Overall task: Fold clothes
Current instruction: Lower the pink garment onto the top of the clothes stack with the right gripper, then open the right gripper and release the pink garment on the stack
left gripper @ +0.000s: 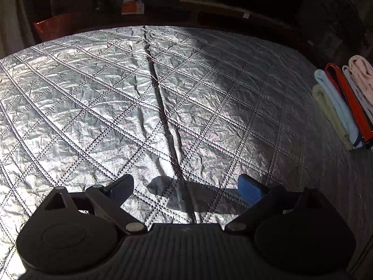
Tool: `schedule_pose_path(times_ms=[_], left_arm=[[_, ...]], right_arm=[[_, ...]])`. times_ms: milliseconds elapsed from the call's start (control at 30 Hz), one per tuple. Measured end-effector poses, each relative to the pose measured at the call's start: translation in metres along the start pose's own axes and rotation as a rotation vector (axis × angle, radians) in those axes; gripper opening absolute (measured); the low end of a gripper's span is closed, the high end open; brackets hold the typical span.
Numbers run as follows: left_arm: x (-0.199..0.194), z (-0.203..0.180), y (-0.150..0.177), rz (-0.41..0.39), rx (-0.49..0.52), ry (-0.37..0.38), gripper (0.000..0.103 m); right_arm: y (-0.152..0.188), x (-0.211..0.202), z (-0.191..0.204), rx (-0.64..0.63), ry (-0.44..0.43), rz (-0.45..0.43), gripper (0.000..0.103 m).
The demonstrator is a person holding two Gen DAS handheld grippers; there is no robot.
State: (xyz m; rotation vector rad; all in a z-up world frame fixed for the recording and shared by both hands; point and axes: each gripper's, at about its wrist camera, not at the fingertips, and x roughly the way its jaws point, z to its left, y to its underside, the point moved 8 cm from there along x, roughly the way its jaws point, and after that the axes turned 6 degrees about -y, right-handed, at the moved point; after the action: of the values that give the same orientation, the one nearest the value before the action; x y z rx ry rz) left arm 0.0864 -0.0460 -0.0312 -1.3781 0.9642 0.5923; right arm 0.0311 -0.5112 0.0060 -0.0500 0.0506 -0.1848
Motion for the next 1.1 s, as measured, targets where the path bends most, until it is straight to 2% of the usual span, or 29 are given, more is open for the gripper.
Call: schedule_pose_path(times_ms=[133, 267, 367, 433, 500, 600, 633, 767, 800, 833, 900, 933, 1000, 1100], left_arm=[[-0.001, -0.005, 0.001, 0.000, 0.010, 0.008, 0.095], [-0.001, -0.008, 0.001, 0.000, 0.018, 0.017, 0.095], [-0.001, -0.010, 0.001, -0.002, 0.023, 0.023, 0.095], [-0.003, -0.012, 0.000, -0.005, 0.029, 0.027, 0.095], [-0.005, -0.015, 0.000, -0.011, 0.038, 0.036, 0.095], [-0.008, -0.021, 0.000, -0.019, 0.053, 0.059, 0.095], [-0.009, -0.023, 0.001, -0.020, 0.060, 0.066, 0.095], [-0.012, -0.030, 0.002, -0.027, 0.086, 0.080, 0.095], [-0.013, -0.031, 0.001, -0.028, 0.087, 0.087, 0.095], [-0.014, -0.032, 0.001, -0.030, 0.088, 0.094, 0.095], [-0.016, -0.038, -0.001, -0.025, 0.089, 0.112, 0.096], [-0.017, -0.041, -0.002, -0.020, 0.092, 0.121, 0.096], [-0.021, -0.052, -0.002, -0.010, 0.100, 0.143, 0.096], [-0.038, -0.071, 0.004, -0.022, 0.138, 0.184, 0.096]], right_arm=[[-0.006, -0.011, 0.025, -0.158, 0.045, 0.003, 0.050], [-0.006, -0.038, 0.059, -0.499, 0.192, -0.044, 0.067], [0.009, -0.048, 0.093, -0.842, 0.272, -0.079, 0.060], [0.029, -0.044, 0.119, -1.078, 0.276, -0.070, 0.060], [0.050, -0.025, 0.132, -1.245, 0.303, 0.011, 0.060], [0.069, 0.009, 0.123, -1.423, 0.423, 0.169, 0.053], [0.070, 0.014, 0.120, -1.443, 0.448, 0.195, 0.046], [0.069, 0.019, 0.115, -1.449, 0.510, 0.244, 0.049], [0.070, 0.015, 0.119, -1.443, 0.503, 0.239, 0.050], [0.071, 0.008, 0.126, -1.432, 0.491, 0.226, 0.054], [0.072, -0.008, 0.134, -1.414, 0.480, 0.217, 0.069], [0.073, -0.016, 0.135, -1.407, 0.478, 0.229, 0.083], [0.076, -0.033, 0.136, -1.393, 0.475, 0.252, 0.086], [0.089, -0.070, 0.128, -1.348, 0.544, 0.302, 0.092]])
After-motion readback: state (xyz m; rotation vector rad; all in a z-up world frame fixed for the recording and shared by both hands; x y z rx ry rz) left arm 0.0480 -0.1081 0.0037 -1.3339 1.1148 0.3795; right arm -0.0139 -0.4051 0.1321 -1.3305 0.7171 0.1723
